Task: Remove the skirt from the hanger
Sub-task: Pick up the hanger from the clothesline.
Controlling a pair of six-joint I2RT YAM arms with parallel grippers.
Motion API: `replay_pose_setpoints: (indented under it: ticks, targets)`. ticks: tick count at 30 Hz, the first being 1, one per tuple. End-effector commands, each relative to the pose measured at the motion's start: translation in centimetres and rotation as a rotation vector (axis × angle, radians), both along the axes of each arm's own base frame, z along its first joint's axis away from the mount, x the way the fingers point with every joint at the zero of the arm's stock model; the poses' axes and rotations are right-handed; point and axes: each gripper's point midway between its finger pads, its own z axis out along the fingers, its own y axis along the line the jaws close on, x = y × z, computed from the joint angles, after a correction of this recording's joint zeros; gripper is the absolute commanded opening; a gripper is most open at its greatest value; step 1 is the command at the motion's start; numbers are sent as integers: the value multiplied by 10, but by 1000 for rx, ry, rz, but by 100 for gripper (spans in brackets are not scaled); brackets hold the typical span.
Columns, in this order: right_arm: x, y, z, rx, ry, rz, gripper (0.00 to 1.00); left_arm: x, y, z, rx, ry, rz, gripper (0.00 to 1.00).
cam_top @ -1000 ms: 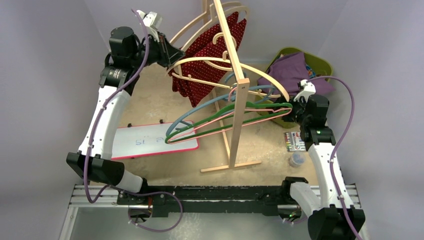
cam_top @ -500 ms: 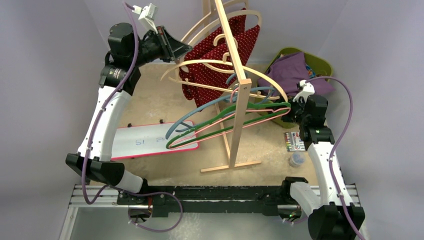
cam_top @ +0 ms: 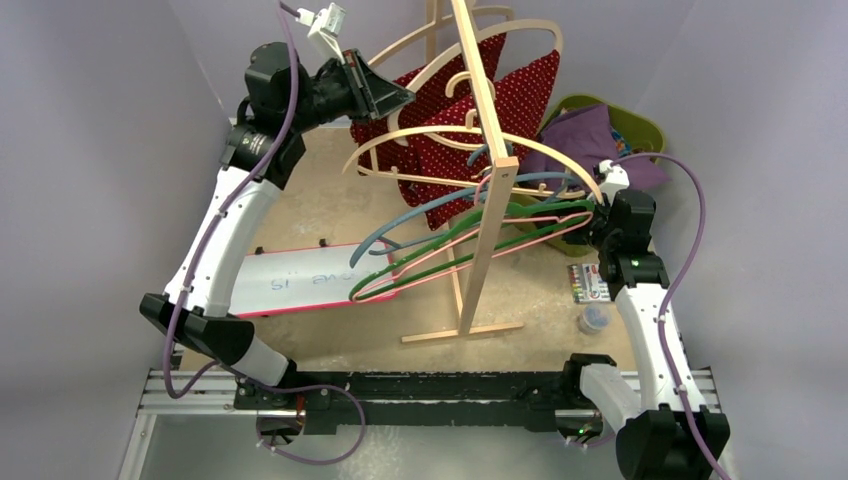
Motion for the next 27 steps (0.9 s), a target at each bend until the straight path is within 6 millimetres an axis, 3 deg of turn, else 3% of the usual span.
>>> replay_pose_setpoints:
  ticks: [1, 5, 9, 13, 18, 23, 27]
  targets:
    - [3, 1, 12, -3, -52, 14, 97, -21, -4, 63, -103, -173, -31, 0]
    - [3, 2, 11, -1, -51, 16, 97, -28, -2, 73, -127, -180, -34, 0]
    - [4, 2, 11, -1, -51, 17, 97, -49, 4, 86, -117, -259, -50, 0]
    - [4, 2, 10, 0, -49, 19, 98, -64, 12, 85, -54, -332, -40, 0]
    - [5, 3, 9, 3, -45, 21, 98, -82, 1, 73, 0, -354, -118, 0]
    - [4, 2, 8, 3, -39, 20, 98, -70, 1, 70, 7, -253, -44, 0]
    - [3, 2, 10, 0, -44, 16, 98, -67, -5, 87, -132, -135, -52, 0]
